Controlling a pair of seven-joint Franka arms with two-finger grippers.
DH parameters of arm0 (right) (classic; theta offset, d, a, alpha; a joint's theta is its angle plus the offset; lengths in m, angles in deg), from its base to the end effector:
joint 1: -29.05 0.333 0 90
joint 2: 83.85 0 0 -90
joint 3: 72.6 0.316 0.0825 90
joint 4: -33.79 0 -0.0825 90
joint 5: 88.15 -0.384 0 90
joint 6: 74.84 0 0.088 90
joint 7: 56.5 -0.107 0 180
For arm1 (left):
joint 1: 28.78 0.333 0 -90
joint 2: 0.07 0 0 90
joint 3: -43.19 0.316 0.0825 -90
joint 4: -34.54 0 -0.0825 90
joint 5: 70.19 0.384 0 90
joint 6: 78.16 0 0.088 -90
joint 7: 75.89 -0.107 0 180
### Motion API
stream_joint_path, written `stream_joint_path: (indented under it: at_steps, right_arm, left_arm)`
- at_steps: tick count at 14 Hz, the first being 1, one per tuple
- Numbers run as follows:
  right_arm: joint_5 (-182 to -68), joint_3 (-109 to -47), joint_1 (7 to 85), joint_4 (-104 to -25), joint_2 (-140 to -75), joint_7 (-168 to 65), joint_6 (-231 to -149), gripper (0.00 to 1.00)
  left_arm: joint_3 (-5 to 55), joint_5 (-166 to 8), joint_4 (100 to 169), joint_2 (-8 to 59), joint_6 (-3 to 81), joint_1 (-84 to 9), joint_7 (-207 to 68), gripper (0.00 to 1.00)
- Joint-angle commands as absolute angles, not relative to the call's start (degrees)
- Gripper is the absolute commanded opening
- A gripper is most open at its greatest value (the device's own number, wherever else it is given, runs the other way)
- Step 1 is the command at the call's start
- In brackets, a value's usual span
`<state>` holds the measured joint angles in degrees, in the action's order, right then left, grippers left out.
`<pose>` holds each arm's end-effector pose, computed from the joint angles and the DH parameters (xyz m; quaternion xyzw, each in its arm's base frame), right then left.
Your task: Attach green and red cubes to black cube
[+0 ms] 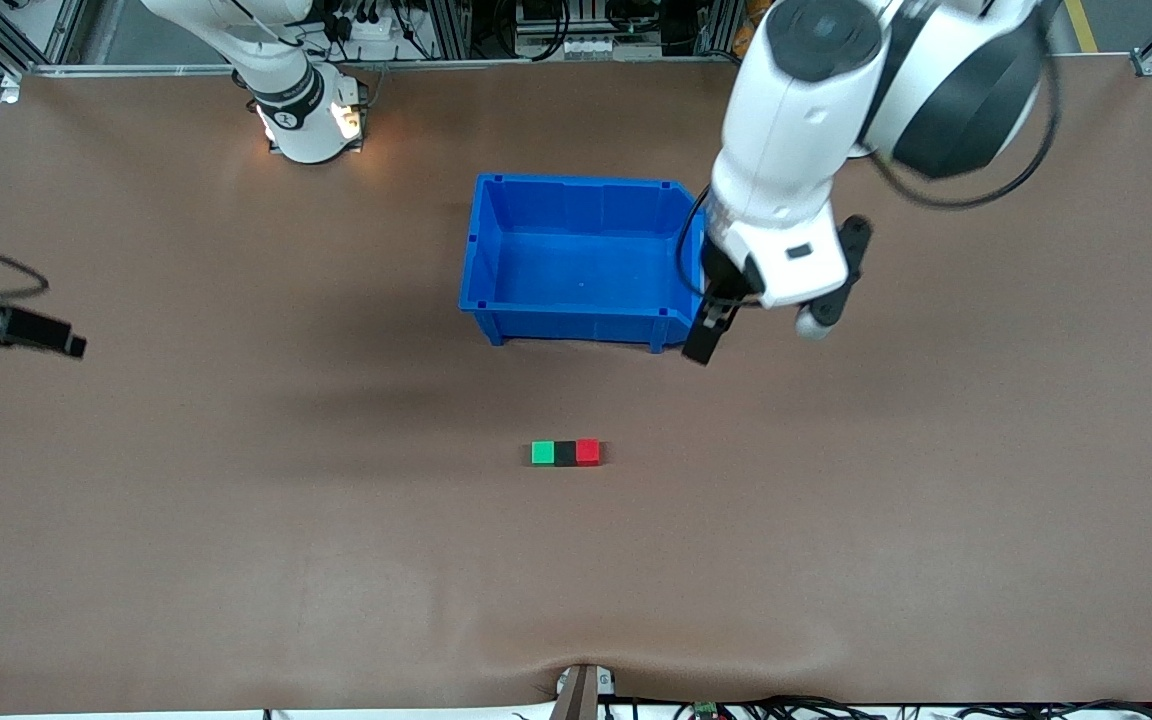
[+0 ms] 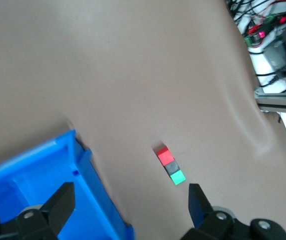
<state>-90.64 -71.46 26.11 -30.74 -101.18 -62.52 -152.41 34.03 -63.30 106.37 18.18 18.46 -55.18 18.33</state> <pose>0.6208 -0.0165 0.6330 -0.9969 0.0646 0.0382 0.0230 0.5541 -0.3594 0.5953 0.8688 0.4904 0.0570 0.0382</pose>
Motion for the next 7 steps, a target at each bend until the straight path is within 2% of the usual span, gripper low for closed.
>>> stream_joint_path:
  at_steps: [1,4,7]
  right_arm:
    - [-89.8,-71.4,25.7,-55.9,-84.9,-61.3,-162.7,1.00]
    - [-89.7,-71.5,25.8,-62.0,-80.6,-61.2,-162.1,1.00]
    - [-89.5,-71.4,26.1,-60.4,-82.3,-62.0,-166.8,1.00]
  left_arm:
    - [34.1,-63.8,109.1,13.0,15.8,-52.2,10.1,1.00]
    - [34.0,-63.9,109.0,10.4,10.3,-48.6,0.0,1.00]
    - [32.7,-64.6,108.9,9.2,5.6,-42.7,-13.1,1.00]
